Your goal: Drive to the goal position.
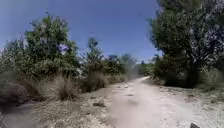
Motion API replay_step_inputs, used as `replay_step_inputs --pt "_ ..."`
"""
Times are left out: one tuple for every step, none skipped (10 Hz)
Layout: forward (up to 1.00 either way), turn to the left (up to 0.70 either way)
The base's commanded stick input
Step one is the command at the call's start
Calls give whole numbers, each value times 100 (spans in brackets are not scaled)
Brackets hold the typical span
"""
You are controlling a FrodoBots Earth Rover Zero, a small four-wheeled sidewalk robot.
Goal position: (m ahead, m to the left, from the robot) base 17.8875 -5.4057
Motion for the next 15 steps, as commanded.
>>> replay_step_inputs --pt "45 2" --pt "45 -7" --pt "45 -27" --pt "45 -23" --pt "45 -2" --pt "45 2" --pt "45 1" --pt "45 -7" --pt "45 -15" --pt "45 2" --pt "45 2" --pt "45 2" --pt "45 2" --pt "45 0" --pt "45 -21"
